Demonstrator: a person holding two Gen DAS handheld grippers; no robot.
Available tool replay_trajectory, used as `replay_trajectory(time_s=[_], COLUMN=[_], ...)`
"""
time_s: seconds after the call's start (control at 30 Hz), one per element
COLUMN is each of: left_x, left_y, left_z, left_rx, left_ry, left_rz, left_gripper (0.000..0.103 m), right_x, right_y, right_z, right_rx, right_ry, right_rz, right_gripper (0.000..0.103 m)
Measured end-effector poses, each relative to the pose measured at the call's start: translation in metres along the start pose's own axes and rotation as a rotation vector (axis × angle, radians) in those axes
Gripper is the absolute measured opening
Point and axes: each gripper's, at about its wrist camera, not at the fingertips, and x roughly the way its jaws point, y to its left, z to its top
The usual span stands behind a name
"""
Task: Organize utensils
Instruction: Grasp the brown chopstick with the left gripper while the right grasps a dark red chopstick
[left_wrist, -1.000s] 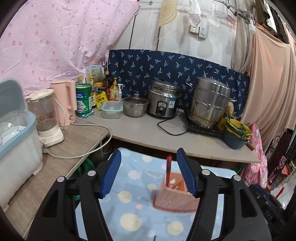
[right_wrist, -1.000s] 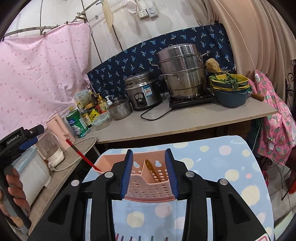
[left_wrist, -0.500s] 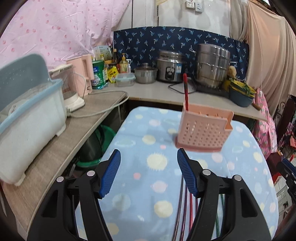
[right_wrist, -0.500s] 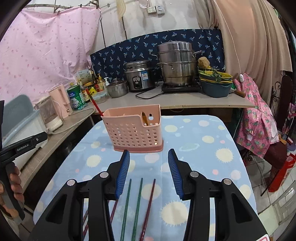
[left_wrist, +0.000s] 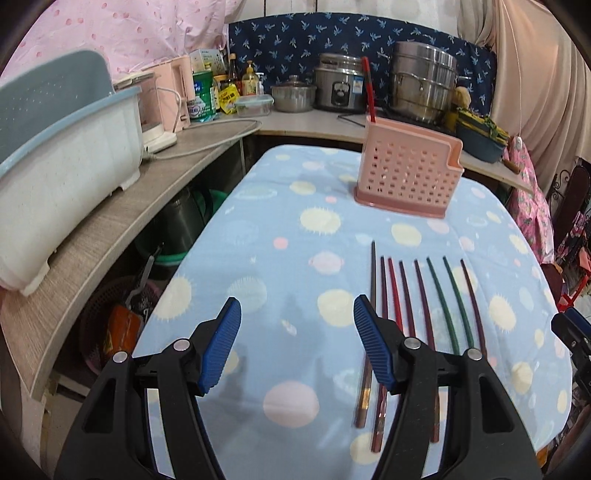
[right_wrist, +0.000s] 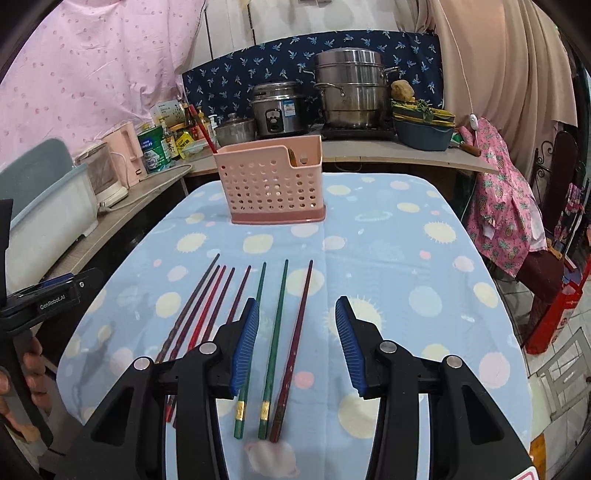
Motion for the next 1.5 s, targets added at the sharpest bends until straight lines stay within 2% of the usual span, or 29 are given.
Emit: replay_trajectory(time_s=[0.23, 0.5, 0.6, 0.77, 0.97, 1.5], left_x=[0.003, 0.01, 0.012, 0.014, 0.018, 0.026], left_y=[-0.005, -0.012, -0.012, -0.011, -0.012, -0.02], left_z=[-0.027, -0.049, -0.053, -0.056, -0.058, -0.067], left_rx=[0.012, 0.027, 0.023, 0.019, 0.019, 0.021], left_ry=[0.039, 0.089, 0.097, 0.109, 0.122, 0.15], left_rz=[-0.006, -0.02, -0.022, -0.023, -0.029, -0.057], left_gripper=[0.06, 0.06, 0.06, 0.06, 0.06, 0.06], right_x=[0.009, 0.026, 0.034, 0.043, 0.051, 0.053], right_y=[-0.003, 0.0, 0.001, 0.004, 0.008, 0.005], right_z=[-0.035, -0.059, -0.065, -0.069, -0.072, -0.08], right_rx=[0.02, 0.026, 0.031, 0.026, 0.015, 0.011], right_ry=[0.066, 0.117, 0.133, 0.158, 0.179, 0.19], right_rz=[-0.003, -0.003, -0.001, 0.004, 0.01, 0.011], right_gripper=[0.042, 0.042, 0.039, 0.023, 0.014, 0.008])
